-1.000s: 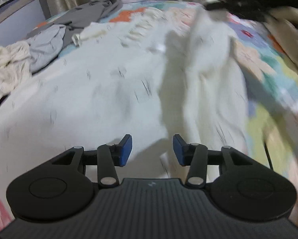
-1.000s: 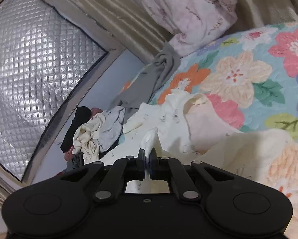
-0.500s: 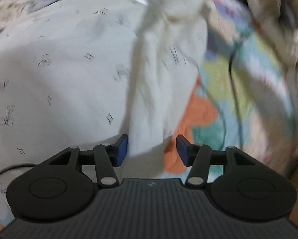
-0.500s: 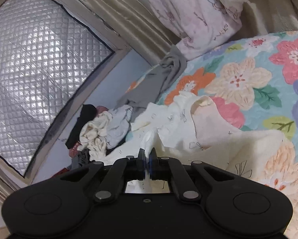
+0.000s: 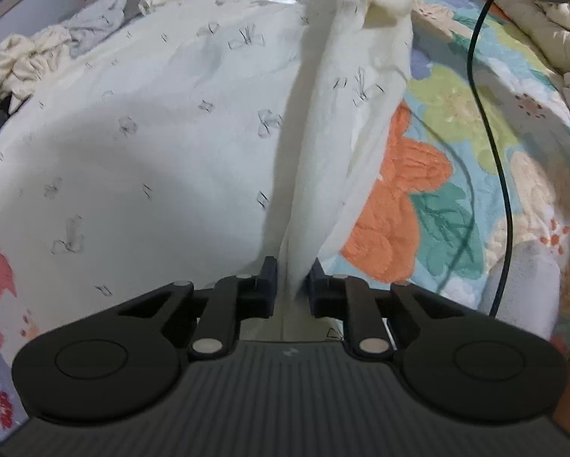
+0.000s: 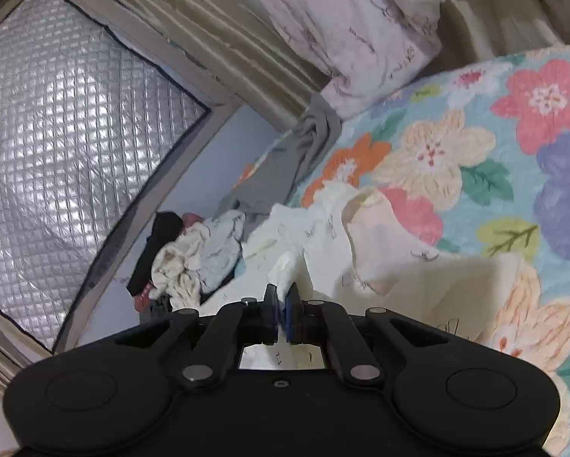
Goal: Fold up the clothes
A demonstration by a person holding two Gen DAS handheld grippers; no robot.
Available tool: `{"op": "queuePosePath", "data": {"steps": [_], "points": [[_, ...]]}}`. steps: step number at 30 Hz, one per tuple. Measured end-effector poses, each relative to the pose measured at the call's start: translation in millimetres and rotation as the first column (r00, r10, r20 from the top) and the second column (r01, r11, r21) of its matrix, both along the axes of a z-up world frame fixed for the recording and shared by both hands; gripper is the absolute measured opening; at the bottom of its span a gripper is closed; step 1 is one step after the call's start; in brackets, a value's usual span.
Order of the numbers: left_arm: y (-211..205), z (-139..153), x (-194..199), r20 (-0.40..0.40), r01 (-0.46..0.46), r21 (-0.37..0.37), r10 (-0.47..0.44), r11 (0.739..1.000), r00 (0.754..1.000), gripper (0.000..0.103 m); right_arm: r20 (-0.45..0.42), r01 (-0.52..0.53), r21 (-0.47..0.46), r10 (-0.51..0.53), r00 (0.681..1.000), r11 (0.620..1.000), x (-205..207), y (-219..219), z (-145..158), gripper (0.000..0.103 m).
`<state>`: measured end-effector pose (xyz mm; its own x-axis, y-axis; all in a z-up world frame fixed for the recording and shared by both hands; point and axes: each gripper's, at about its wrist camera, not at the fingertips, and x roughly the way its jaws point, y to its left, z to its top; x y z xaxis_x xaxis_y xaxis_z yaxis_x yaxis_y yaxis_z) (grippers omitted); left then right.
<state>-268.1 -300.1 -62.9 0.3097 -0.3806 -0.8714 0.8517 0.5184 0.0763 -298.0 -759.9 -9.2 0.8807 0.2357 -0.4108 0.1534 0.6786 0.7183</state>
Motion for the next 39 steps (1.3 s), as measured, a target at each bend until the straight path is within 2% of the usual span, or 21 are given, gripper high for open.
{"op": "queuePosePath", "data": {"steps": [2,8,11,13,17,18,20,22,24,26,28,29,30,33,34,35,36,37,38,39], "points": [[0.2,8.9,7.7,0.035,-0.031,-0.003,0.031,1.0,0.999,0.021,0.0,0.0,0.009,0.0,1.0,1.0,2.5,2.0,-2.7,0.005],[-0.5,27.0,37.1,0.046,-0.104,-0.06,0.106,0.993,0.993,0.021,0.012,-0.019,0.017,0.019,1.0,1.0,8.5,4.3,-3.0,0.005],[-6.9,31.2,52.6,0.094,-0.109,-0.094,0.118,0.99,0.989,0.021,0.002,-0.015,0.018,0.015,1.0,1.0,9.7,2.9,-7.0,0.005],[-13.0,28.2,64.8,0.121,-0.116,-0.07,0.124,0.991,0.985,0.021,-0.011,-0.013,0.023,0.014,1.0,1.0,10.8,3.3,-12.5,0.006],[-17.9,26.3,68.6,0.037,-0.13,-0.074,0.133,0.989,0.99,0.022,-0.07,-0.023,0.028,0.025,0.997,0.999,17.4,10.3,-30.3,0.01],[-15.9,29.5,64.8,0.01,-0.135,-0.093,0.137,0.986,0.991,0.024,-0.086,-0.026,0.028,0.028,0.996,0.999,19.4,12.3,-34.8,0.011],[-9.2,37.1,54.2,-0.024,-0.148,-0.122,0.146,0.981,0.989,0.036,-0.102,-0.038,0.031,0.041,0.994,0.999,22.6,16.6,-39.3,0.011],[-5.3,42.7,43.6,-0.034,-0.148,-0.126,0.144,0.981,0.989,0.047,-0.112,-0.046,0.039,0.05,0.992,0.998,25.1,20.4,-43.0,0.012],[-5.8,42.4,36.3,-0.061,-0.154,-0.115,0.148,0.981,0.987,0.051,-0.12,-0.048,0.055,0.055,0.991,0.997,27.2,22.6,-45.4,0.016],[-6.5,38.7,30.1,-0.109,-0.173,-0.107,0.161,0.979,0.981,0.063,-0.137,-0.042,0.069,0.051,0.989,0.997,27.7,24.4,-49.0,0.035],[-8.5,30.2,24.1,-0.149,-0.167,-0.114,0.15,0.979,0.977,0.063,-0.15,-0.036,0.083,0.048,0.987,0.996,27.6,26.2,-52.5,0.041],[-11.0,24.8,21.7,-0.14,-0.158,-0.1,0.143,0.982,0.98,0.063,-0.155,-0.034,0.089,0.047,0.987,0.995,27.2,27.1,-54.1,0.042],[-13.9,19.1,19.5,-0.122,-0.147,-0.079,0.136,0.986,0.983,0.063,-0.159,-0.031,0.096,0.046,0.986,0.995,26.9,28.0,-55.8,0.043],[-16.7,6.0,15.7,0.0,-0.146,-0.007,0.146,0.989,0.989,0.059,-0.177,-0.035,0.103,0.053,0.983,0.994,29.1,31.8,-61.6,0.052],[-15.7,5.0,15.1,0.019,-0.142,-0.005,0.143,0.99,0.99,0.052,-0.191,-0.041,0.092,0.058,0.98,0.995,31.8,34.4,-65.7,0.054],[-14.5,4.8,14.6,0.031,-0.135,-0.009,0.135,0.991,0.99,0.041,-0.205,-0.048,0.081,0.063,0.977,0.996,34.4,36.9,-69.8,0.054],[-13.8,5.0,13.9,0.035,-0.126,-0.019,0.127,0.992,0.991,0.036,-0.206,-0.051,0.06,0.063,0.977,0.997,35.2,39.9,-72.9,0.054],[-13.3,5.8,13.6,0.034,-0.116,-0.027,0.117,0.993,0.992,0.031,-0.207,-0.055,0.039,0.062,0.976,0.998,35.9,42.8,-76.1,0.045],[-13.7,6.8,12.9,0.038,-0.102,-0.029,0.103,0.994,0.994,0.023,-0.208,-0.059,0.018,0.062,0.976,0.998,36.6,45.8,-79.0,0.012],[-14.6,7.8,12.0,0.044,-0.086,-0.028,0.087,0.996,0.995,0.02,-0.192,-0.072,-0.025,0.066,0.979,0.997,36.0,49.1,-77.1,0.005]]}}
